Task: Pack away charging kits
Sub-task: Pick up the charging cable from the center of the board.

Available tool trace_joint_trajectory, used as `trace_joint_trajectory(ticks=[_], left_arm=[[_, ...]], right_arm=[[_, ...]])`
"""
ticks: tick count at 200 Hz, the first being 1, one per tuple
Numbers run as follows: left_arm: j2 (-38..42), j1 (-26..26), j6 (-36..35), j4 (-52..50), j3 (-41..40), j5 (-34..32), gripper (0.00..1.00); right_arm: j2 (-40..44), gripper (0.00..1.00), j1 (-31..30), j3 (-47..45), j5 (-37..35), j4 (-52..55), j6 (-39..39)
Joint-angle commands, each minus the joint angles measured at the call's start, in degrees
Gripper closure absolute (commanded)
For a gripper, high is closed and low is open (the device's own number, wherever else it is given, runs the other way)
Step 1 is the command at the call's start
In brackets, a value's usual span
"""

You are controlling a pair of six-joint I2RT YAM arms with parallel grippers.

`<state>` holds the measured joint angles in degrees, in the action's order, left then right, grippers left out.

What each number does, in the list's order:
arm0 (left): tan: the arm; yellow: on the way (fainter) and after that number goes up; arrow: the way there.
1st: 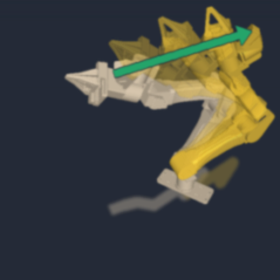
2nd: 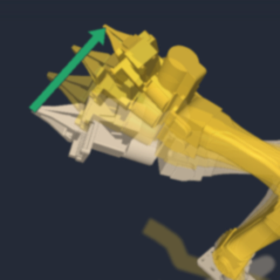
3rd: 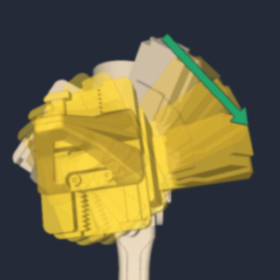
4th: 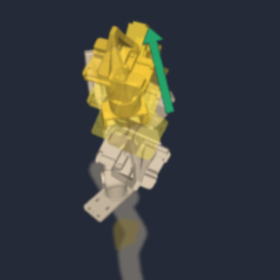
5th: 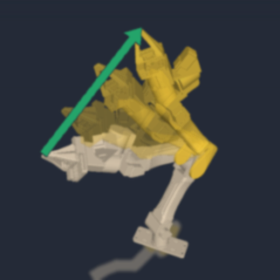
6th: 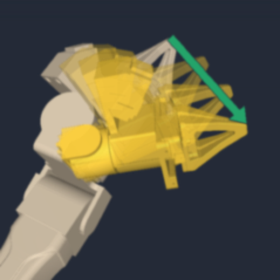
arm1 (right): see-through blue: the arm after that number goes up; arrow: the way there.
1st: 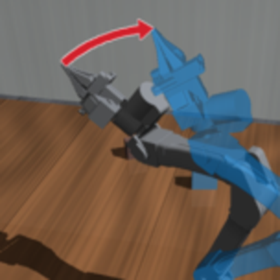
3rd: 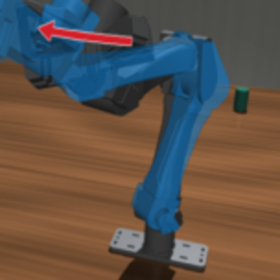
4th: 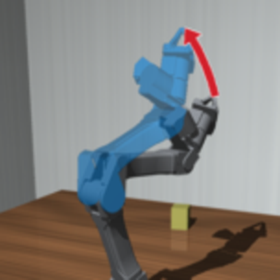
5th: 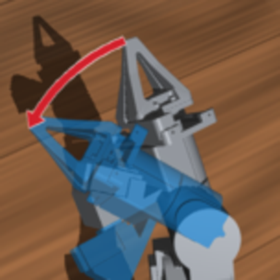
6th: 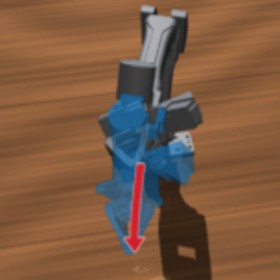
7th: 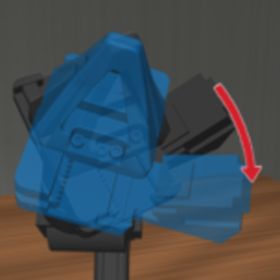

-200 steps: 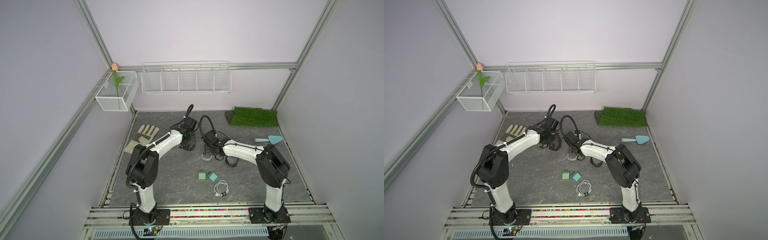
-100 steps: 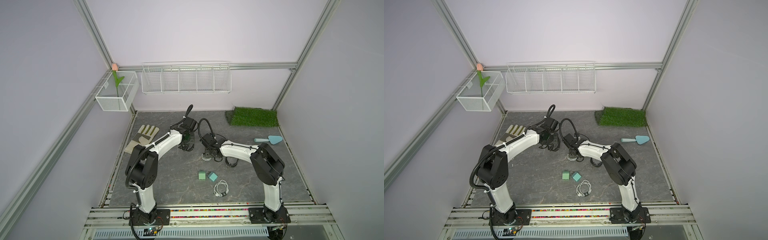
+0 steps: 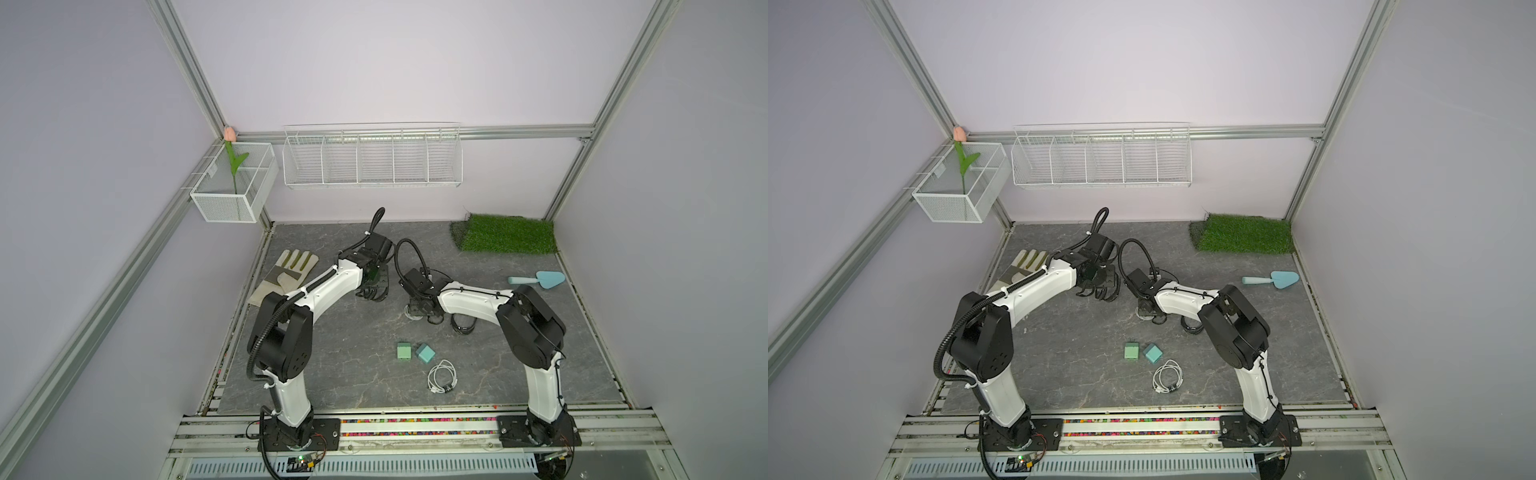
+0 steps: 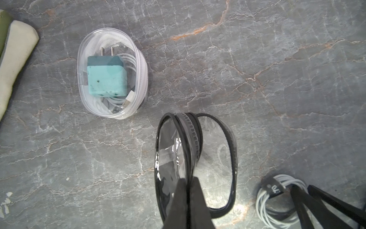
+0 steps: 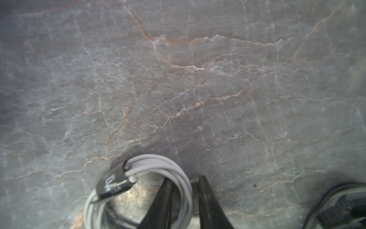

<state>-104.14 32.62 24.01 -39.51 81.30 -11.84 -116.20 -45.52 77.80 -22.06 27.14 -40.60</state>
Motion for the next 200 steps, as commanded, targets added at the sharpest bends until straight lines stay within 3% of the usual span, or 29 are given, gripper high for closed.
trace_joint_trajectory(ticks=[1,36,104,200], left_arm=[[0.8,-0.4,1.3,-0.1,-0.8,1.1,1.0],[0.8,-0.4,1.1,1.2,-1.3,4.4,1.0],[-0.7,-0.4,1.6,2.0,-0.9,6.3,1.0],[-2.5,-0.4,2.4,2.8,-0.5,9.7,1.0]], right_arm=[[0.4,0.81,-0.1,-1.7,-0.7,0.0,-2.1],[4.8,0.89,0.0,-3.8,-1.4,-1.1,-3.2],[11.1,0.94,-0.2,-3.3,0.5,-2.3,-3.4],[5.9,0.93,-2.5,5.5,6.2,-3.6,-2.2]])
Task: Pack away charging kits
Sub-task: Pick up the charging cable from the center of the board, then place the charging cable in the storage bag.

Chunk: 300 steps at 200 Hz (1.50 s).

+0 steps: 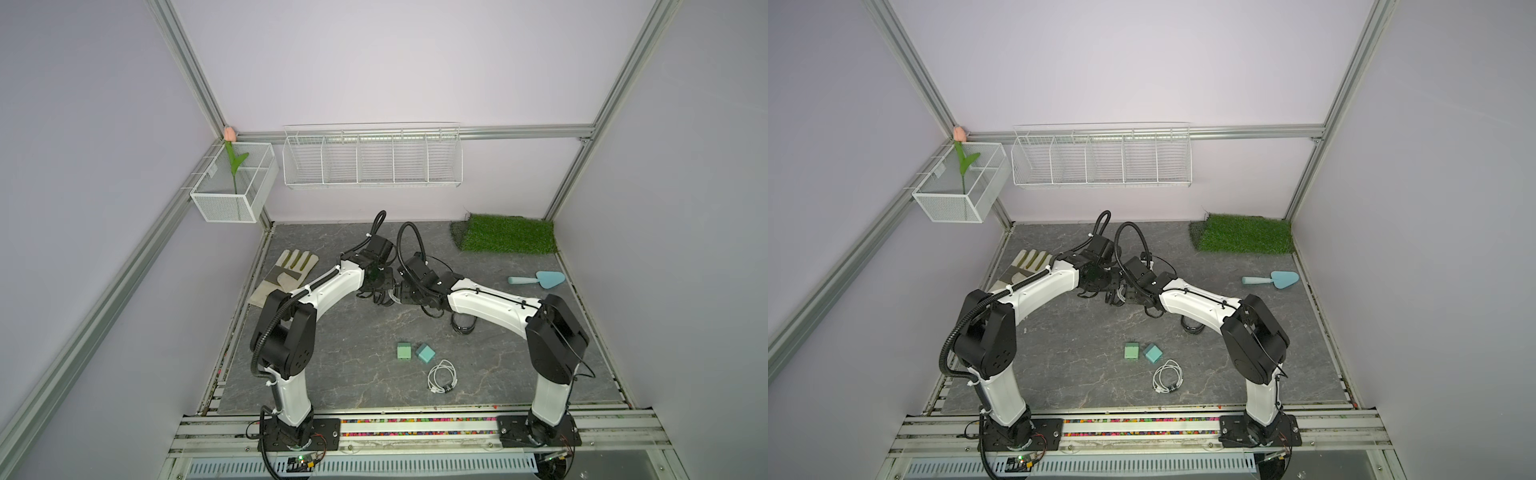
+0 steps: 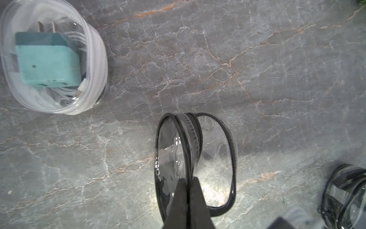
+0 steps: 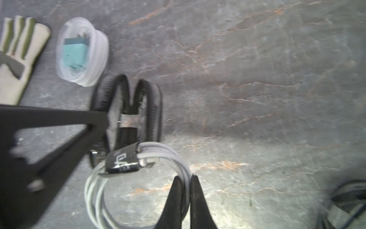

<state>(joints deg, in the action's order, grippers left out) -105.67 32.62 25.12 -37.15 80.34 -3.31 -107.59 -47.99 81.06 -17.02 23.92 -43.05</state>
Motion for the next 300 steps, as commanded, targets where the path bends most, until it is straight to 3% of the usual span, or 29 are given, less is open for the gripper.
trace_joint_trajectory(ticks=[1,44,78,157,215,278,300], left_arm=[[-0.9,-0.4,1.3,0.5,0.4,1.2,1.0],[0.8,-0.4,1.5,1.7,-0.2,3.8,1.0],[3.5,-0.5,2.1,4.5,-2.7,8.7,1.0],[8.0,-0.4,2.9,7.5,-7.0,12.1,1.0],[3.9,-0.3,3.7,12.2,-6.1,19.5,1.0],[2.5,-0.3,3.8,15.9,-7.1,22.5,1.0],[3.2,-0.4,4.2,17.7,-8.5,22.8,1.0]], right_arm=[[-2.8,0.93,-0.1,2.3,1.2,-0.4,0.2],[-7.3,0.93,0.0,5.5,-0.6,1.7,-0.5],[-7.8,0.94,1.1,4.3,-2.1,1.3,-0.8],[-8.3,0.93,2.5,4.1,-6.7,4.9,-0.2],[-10.2,0.93,0.9,9.2,-5.3,7.6,2.2],[-11.6,0.94,0.9,10.8,-2.9,7.6,3.1],[-11.8,0.93,1.4,9.3,1.3,4.1,3.2]])
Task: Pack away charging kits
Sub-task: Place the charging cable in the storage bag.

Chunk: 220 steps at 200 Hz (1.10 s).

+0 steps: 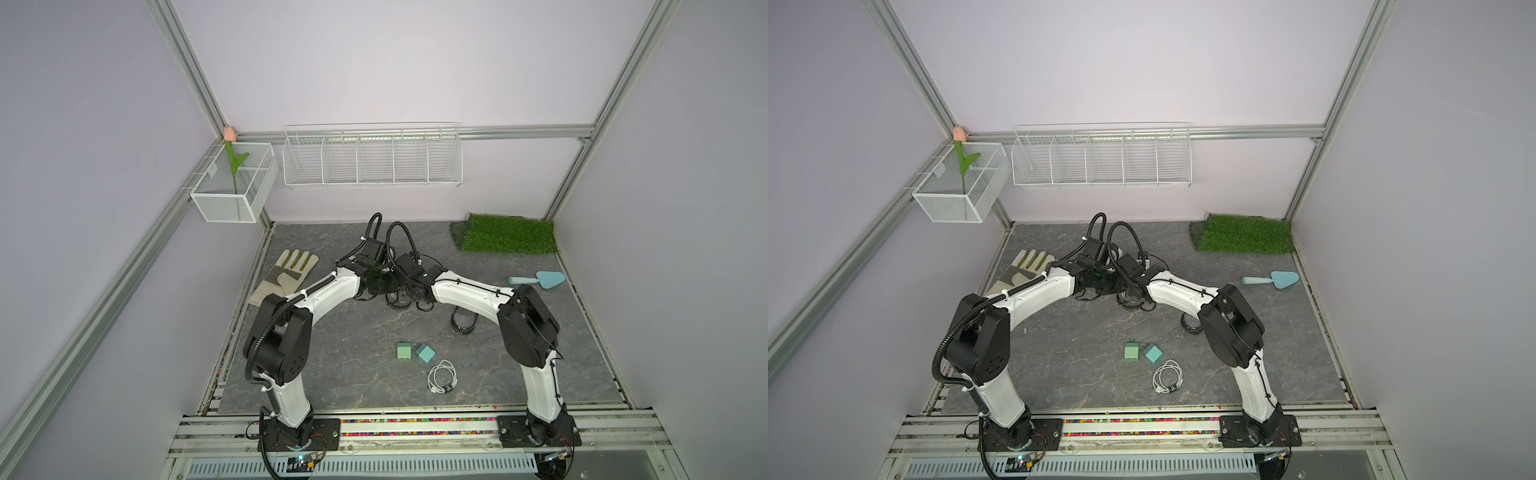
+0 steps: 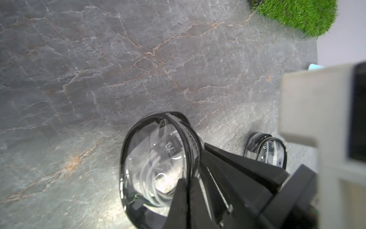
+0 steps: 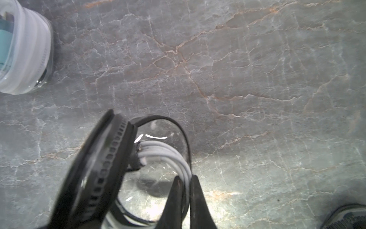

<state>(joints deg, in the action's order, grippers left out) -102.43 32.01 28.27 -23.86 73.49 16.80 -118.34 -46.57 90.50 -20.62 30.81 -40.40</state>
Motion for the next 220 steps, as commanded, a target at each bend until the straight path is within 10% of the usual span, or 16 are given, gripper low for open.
trace_joint_trajectory(ticks=[1,158,220], left_arm=[[0.0,0.2,1.1,4.4,-1.7,2.6,1.0],[1.4,-0.7,2.7,0.7,-3.3,-4.7,1.0],[0.2,0.3,1.9,-6.1,1.1,-10.5,1.0]], right_arm=[[-1.1,0.94,0.0,-0.1,4.9,-2.8,0.5],[0.4,0.76,0.2,-2.5,2.3,-3.5,1.0],[12.3,0.51,-1.2,-14.6,4.0,-16.9,4.6]])
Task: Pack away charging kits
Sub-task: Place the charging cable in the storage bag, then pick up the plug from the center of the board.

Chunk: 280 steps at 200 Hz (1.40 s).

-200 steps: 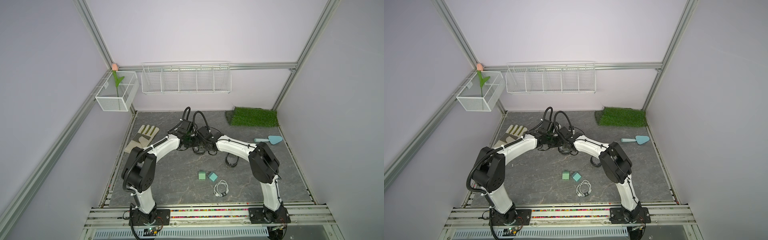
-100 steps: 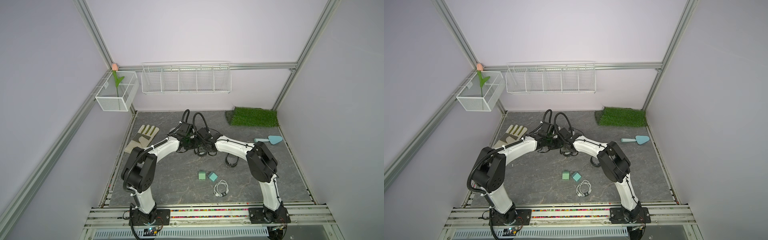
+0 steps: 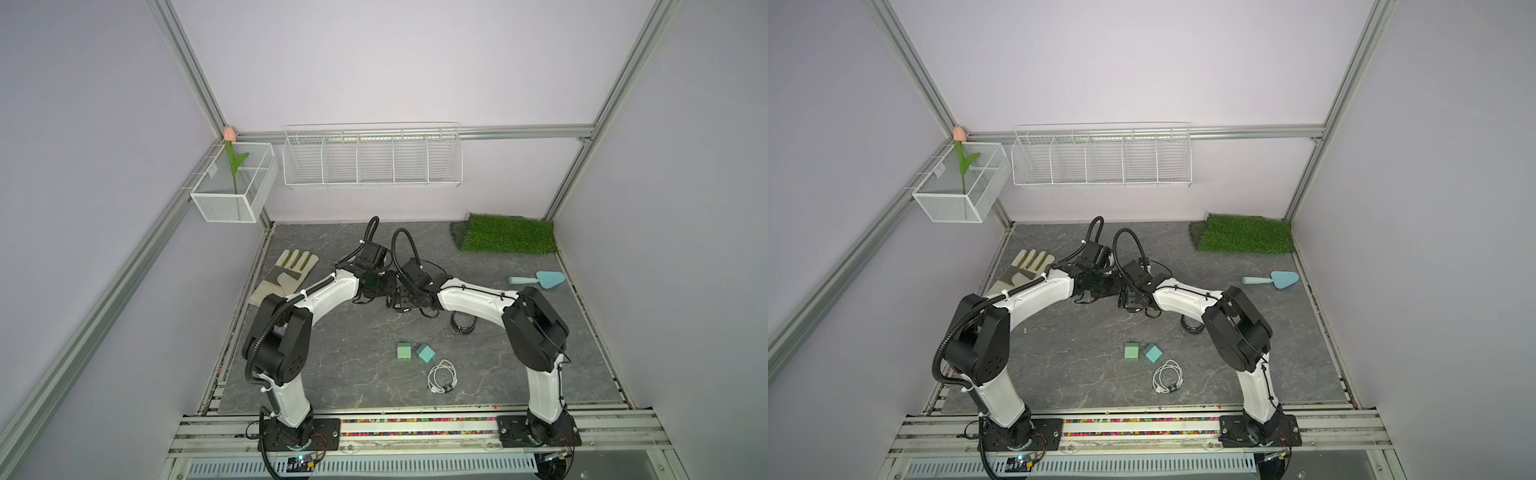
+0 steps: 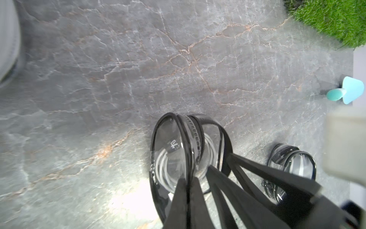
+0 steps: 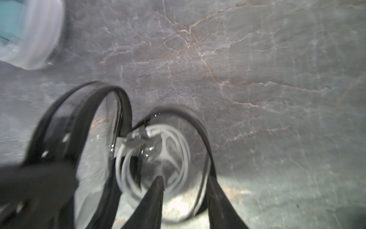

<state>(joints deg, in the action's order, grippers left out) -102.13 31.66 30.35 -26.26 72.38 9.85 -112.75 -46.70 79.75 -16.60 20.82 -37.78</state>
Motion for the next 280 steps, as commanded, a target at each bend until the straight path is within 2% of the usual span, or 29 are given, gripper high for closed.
trace_joint_trajectory(ticks=[1,35,71,123,168,208,240,280], left_arm=[[0.0,0.7,-0.1,-3.8,2.3,-3.6,1.0],[1.4,1.3,-0.8,-6.1,4.2,-6.1,1.0],[0.7,2.2,-1.3,-10.8,6.4,-12.2,1.0],[-0.1,2.3,-2.1,-9.8,6.0,-10.7,1.0],[0.6,2.2,-2.7,-8.9,5.0,-10.9,1.0],[0.9,2.2,-2.8,-8.5,4.8,-10.5,1.0],[1.6,2.2,-2.8,-8.2,4.4,-10.4,1.0],[1.7,2.2,-2.8,-8.5,4.6,-10.6,1.0]], right_arm=[[6.9,0.51,-1.0,-4.0,-0.1,-7.0,2.0],[13.4,0.45,-1.7,-10.0,-1.8,-9.9,2.4],[16.7,0.45,-3.4,-13.2,-4.3,-4.0,0.0],[19.1,0.45,-9.7,-21.2,-4.5,0.9,0.0],[18.1,0.45,-16.8,-22.4,-8.0,3.9,1.8],[19.8,0.37,-18.2,-25.3,-9.2,4.2,0.7],[20.0,0.37,-19.3,-26.2,-11.2,5.8,0.4],[20.4,0.3,-20.4,-27.6,-9.8,4.3,1.7]])
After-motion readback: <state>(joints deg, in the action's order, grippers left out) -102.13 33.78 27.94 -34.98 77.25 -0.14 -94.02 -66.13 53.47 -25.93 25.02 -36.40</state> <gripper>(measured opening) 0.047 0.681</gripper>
